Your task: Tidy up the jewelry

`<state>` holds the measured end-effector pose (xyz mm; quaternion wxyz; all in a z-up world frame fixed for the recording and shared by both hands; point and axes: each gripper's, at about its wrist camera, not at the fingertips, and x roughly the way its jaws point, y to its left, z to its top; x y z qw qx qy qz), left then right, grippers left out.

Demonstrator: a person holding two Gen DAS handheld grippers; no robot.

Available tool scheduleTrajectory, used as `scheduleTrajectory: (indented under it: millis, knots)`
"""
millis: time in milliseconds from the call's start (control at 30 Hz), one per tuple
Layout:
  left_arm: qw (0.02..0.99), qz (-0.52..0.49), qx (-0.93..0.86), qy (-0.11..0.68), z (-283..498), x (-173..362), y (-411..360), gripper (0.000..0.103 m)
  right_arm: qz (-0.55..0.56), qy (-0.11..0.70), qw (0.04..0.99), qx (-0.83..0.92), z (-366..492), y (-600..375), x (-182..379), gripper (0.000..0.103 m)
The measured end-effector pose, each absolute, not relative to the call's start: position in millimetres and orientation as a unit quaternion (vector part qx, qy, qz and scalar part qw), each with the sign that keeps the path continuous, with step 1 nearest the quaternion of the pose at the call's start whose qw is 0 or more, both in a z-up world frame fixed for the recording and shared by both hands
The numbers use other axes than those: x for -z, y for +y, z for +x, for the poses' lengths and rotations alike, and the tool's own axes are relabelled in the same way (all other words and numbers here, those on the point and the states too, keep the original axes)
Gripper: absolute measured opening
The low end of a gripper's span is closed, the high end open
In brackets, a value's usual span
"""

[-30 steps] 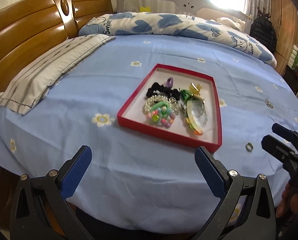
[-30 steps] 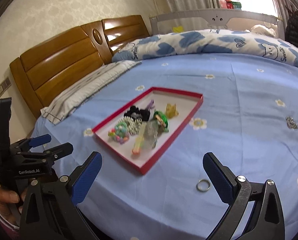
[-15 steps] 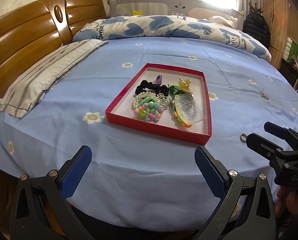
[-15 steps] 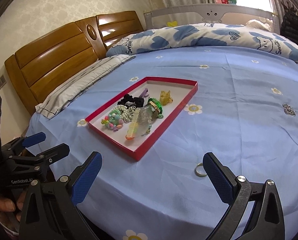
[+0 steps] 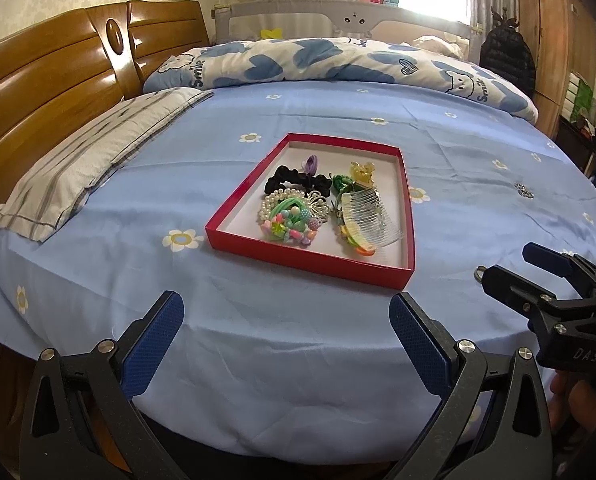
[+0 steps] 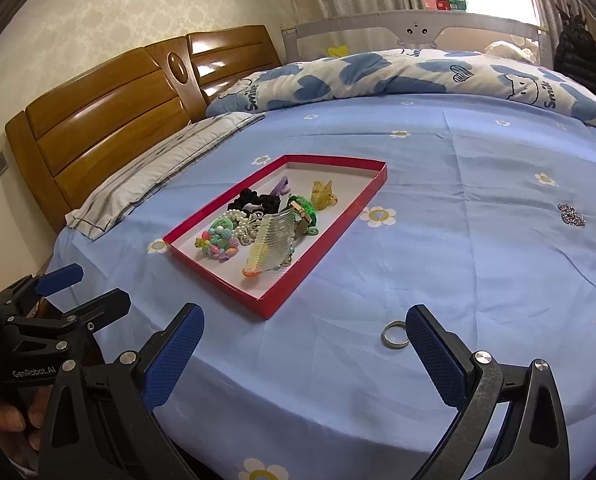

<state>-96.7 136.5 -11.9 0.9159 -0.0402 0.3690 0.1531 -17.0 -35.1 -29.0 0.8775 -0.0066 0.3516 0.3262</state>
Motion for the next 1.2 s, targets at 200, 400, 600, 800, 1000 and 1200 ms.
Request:
scheduleTrajectory:
  millis: [200, 400, 600, 800, 1000, 1200]
  knots:
    - [0.916, -0.039, -0.159, 0.367, -96.6, 12.9, 137.4, 0.103, -0.014, 0.351, 0.879, -0.324, -18.0, -33.3, 31.6, 0.102]
    - [0.916, -0.039, -0.161, 0.365, -97.3, 12.6, 137.4, 0.103, -0.014, 0.351, 0.879, -0.324, -17.6, -33.2, 32.1, 0.102]
    - [0.916, -0.041, -0.159, 0.367, -96.8, 12.7, 137.8, 0.103, -0.015, 0.352, 0.878, -0.324, -17.0, -32.7, 32.4, 0.102]
    - [0.916, -0.041, -0.157, 0.367, -96.6, 12.9, 137.9, 0.103, -0.018, 0.353, 0.877, -0.326, -18.0, -29.9, 32.9, 0.102]
    - [0.915, -0.041, -0.155, 0.369, -96.5, 13.7, 138.2, 0.103, -0.018, 0.351, 0.877, -0.327, -19.1, -28.9, 32.2, 0.102]
    - [0.915, -0.041, -0.155, 0.37, -96.4, 14.1, 138.0, 0.103, -0.018, 0.35, 0.877, -0.327, -19.5, -28.4, 31.1, 0.102]
